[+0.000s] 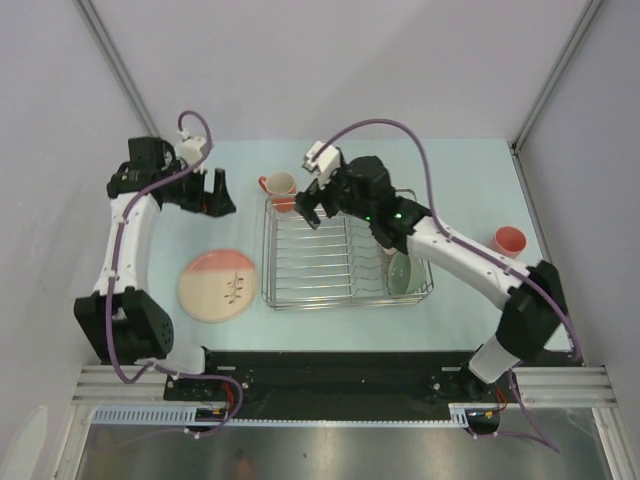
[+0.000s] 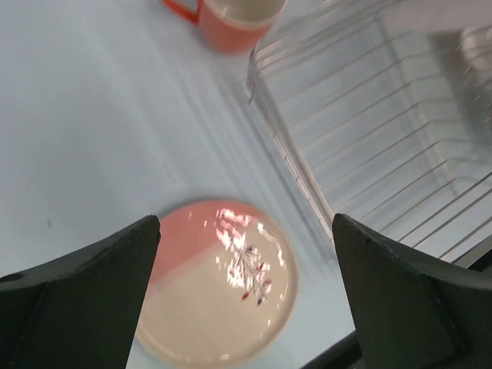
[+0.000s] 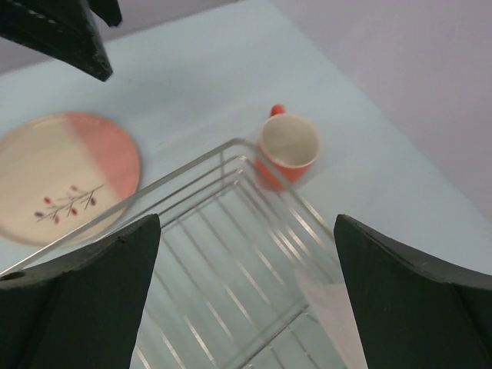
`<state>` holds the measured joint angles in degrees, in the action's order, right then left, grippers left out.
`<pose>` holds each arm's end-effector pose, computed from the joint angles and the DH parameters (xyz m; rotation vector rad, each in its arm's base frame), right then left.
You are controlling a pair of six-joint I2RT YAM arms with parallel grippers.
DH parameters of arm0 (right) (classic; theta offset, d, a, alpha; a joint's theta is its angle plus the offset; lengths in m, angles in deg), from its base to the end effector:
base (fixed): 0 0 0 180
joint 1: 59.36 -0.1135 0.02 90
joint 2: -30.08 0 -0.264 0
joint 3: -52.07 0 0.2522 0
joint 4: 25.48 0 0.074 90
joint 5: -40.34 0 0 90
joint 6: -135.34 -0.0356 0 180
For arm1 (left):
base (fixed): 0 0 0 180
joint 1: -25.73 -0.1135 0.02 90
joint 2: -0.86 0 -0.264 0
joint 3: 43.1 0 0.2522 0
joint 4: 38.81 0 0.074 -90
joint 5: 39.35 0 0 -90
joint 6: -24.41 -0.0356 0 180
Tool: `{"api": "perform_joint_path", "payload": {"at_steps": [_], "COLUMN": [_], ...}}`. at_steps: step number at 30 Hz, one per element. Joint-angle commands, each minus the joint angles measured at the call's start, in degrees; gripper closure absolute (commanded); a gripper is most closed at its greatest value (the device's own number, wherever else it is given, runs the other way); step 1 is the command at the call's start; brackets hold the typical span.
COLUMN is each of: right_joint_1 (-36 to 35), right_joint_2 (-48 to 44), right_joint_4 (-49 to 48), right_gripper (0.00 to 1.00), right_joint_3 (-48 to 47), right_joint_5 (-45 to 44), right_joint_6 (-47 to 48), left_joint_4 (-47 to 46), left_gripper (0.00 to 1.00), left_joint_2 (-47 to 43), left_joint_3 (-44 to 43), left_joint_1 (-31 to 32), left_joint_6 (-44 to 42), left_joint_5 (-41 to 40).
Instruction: Load the mixed dishes into the dish rack
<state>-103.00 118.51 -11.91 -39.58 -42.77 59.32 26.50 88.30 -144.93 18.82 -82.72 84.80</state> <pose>0.2664 0.2599 0.3719 -0.9323 1.5104 0.4815 0.3178 0.0184 0.3596 0.4568 2.2793 -0.5235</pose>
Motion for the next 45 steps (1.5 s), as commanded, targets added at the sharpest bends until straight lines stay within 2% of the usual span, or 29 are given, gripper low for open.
{"api": "perform_joint_path", "payload": {"at_steps": [1,4,9,15,23,28,45], "right_joint_1": [-5.5,-11.0,-11.6,-12.0,-12.1,-10.9,-3.3], "right_joint_2": [8.6,16.1,24.9,32.1,40.8,41.6,37.4], "right_joint_4": [9.0,15.2,16.7,18.3,19.5,20.6,20.3], "right_gripper": [0.0,0.0,0.0,0.01,0.06,0.06,0.1], "right_joint_3": [-12.2,-21.2,-27.7,-31.5,-36.6,-36.5,-25.7], "right_joint_5": [-0.6,1.3,11.1,12.0,12.6,9.3,3.3], "right_joint_6": [-0.8,2.4,-1.5,-0.9,-0.9,0.3,2.6], "left_joint_4": [2.2,1.7,0.2,-4.7,-6.0,-6.7,-7.3], "left_gripper": [0.0,0.0,0.0,0.0,0.0,0.0,0.0], "left_joint_2": [-8.3,-10.2,-8.8,-6.1,-0.8,1.9,6.3], "left_joint_3": [11.9,16.9,21.3,26.6,26.5,26.7,25.3], "left_joint_1": [-3.0,-8.0,-17.7,-20.1,-23.5,-23.9,-23.9], "left_joint_6": [-8.5,-11.6,-14.7,-17.0,-19.5,-19.9,-19.2], "left_joint_5": [-6.4,-8.6,-7.7,-9.8,-8.1,-7.2,-5.9]}}
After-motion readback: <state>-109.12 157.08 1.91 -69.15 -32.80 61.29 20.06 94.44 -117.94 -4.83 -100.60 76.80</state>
